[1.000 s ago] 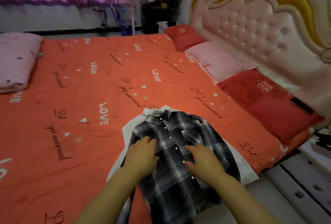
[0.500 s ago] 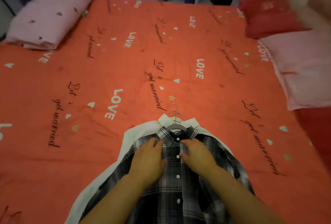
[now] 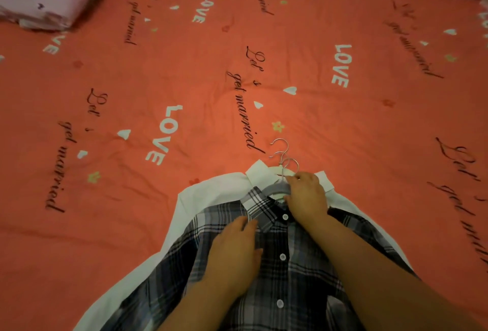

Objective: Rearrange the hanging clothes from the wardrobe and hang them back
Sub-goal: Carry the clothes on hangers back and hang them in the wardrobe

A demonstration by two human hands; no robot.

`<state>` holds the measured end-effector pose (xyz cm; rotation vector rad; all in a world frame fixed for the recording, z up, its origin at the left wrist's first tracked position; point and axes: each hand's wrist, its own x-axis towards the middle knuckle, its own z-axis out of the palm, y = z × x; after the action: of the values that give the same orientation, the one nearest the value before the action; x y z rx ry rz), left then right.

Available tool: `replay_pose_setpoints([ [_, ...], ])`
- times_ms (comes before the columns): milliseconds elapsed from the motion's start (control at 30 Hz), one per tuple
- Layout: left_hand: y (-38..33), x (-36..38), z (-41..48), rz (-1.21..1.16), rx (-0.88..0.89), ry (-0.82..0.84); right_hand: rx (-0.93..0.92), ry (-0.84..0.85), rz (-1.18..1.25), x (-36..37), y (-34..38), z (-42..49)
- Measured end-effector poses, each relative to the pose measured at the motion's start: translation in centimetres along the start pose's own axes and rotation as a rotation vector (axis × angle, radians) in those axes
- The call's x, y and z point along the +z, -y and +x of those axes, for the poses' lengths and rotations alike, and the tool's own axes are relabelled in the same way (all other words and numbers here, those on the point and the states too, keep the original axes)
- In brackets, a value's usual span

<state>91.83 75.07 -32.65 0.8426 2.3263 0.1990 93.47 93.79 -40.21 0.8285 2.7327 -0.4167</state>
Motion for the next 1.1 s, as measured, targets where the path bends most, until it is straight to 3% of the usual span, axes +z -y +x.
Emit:
replay_pose_setpoints([
  [133, 0.8, 0.4, -0.5, -0.006, 0.006, -0.018, 0.007, -0.077, -0.070, 0.7, 0.2, 0.5],
  [267, 1.4, -0.5, -2.2, -0.031, 0.023, -0.099, 0.010, -0.171, 0.110, -1.7, 1.0, -2.0],
  [600, 1.9, -6.9, -12.9, -0.117, 0.129, -0.466, -0.260, -0.332, 0.290, -12.1, 9.6, -18.3],
  [867, 7.1, -13.7, -32.8, -0.056, 0.153, -0.767, -0.581, -0.419, 0.345, -21.7, 23.5, -34.7],
  [1100, 16.9, -16.1, -54.7, -0.244, 0.163, -1.166, -0.898, -0.502, 0.373, -25.3, 39.5, -51.1],
])
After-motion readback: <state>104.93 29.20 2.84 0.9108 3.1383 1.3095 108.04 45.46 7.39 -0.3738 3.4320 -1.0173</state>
